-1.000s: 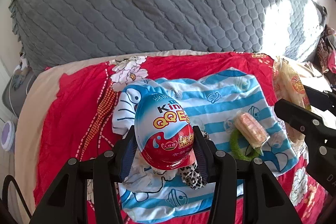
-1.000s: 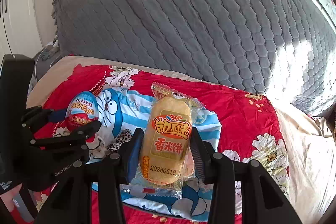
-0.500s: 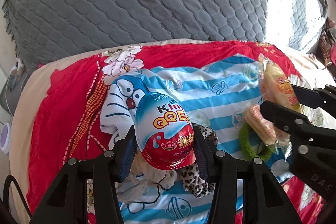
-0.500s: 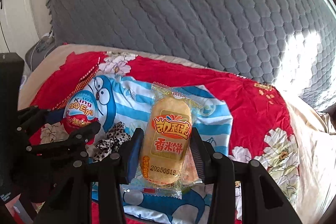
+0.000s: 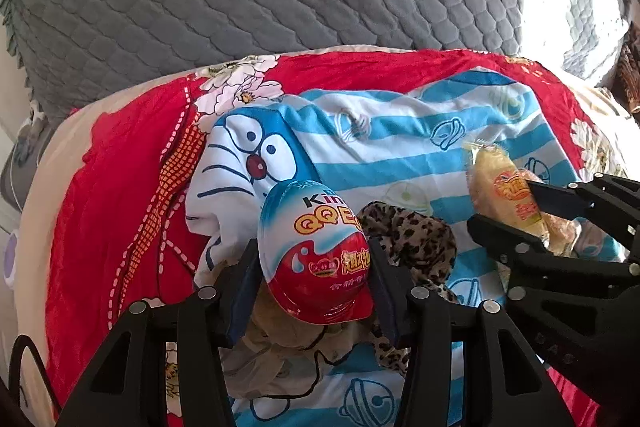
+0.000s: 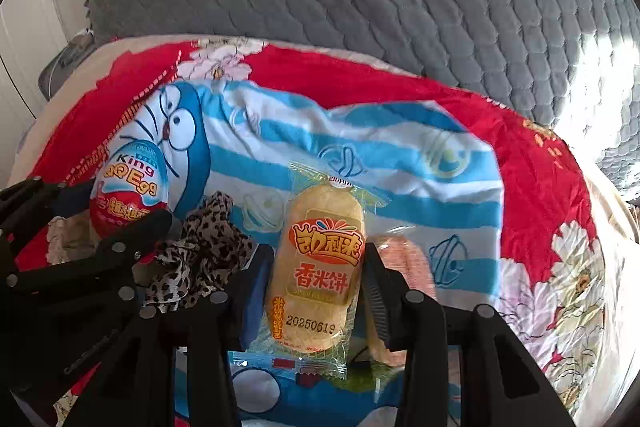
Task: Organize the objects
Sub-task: 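Lower the egg with the left tool while the right tool lowers the bread pack onto the shirt, then open the left tool to release the egg while the right tool releases the bread pack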
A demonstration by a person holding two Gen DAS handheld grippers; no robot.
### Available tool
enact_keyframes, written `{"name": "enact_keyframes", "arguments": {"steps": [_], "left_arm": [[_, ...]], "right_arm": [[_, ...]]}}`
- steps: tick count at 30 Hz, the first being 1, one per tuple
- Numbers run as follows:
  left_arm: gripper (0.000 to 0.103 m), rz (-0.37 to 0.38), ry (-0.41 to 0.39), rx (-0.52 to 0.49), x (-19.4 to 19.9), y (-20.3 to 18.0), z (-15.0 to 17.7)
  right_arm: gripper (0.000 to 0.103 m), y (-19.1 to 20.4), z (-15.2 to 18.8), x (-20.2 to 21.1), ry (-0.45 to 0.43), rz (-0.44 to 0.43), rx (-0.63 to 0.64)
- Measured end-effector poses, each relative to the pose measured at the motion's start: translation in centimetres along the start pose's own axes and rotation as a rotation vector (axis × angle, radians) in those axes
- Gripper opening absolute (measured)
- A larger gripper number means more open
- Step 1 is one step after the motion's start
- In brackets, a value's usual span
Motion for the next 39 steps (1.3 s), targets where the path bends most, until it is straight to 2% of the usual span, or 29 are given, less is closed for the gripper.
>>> {"name": "enact_keyframes", "arguments": {"steps": [18,23,32,36,39], "left_arm": [[0.053,-0.013,-0.007,0.016,-0.1,0.5,-0.1],[0.058,-0.021,-0.007,0.02,0.3,0.7,-0.1],[0.065,-0.027,-0.013,0.023,1.0,0.7,-0.1],[0.073,-0.035,-0.02,0.041,1.5,1.3,-0.3],[0.074,-0.041,-0.023,0.044,1.8,1.5,-0.3]], "right_arm": [[0.045,1.0,0.9,-1.8,0.029,-0.01,0.006],[0.045,0.8,0.6,-1.3,0.024,-0.005,0.008],[0.051,0.6,0.4,-0.4,0.019,0.007,0.013],[0.059,0.2,0.3,0.0,0.014,0.013,0.001],[0.067,-0.2,0.2,0.2,0.011,0.016,-0.011]]}}
Point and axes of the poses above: each gripper's, at about its wrist camera, not at the fingertips, and x roughly against the way its jaws point, y to its left, z to its underside, the point moved 10 cm from there along -x, roughly the way its jaws point, and after that the axes turned 6 degrees about z, right-handed, at the moved point
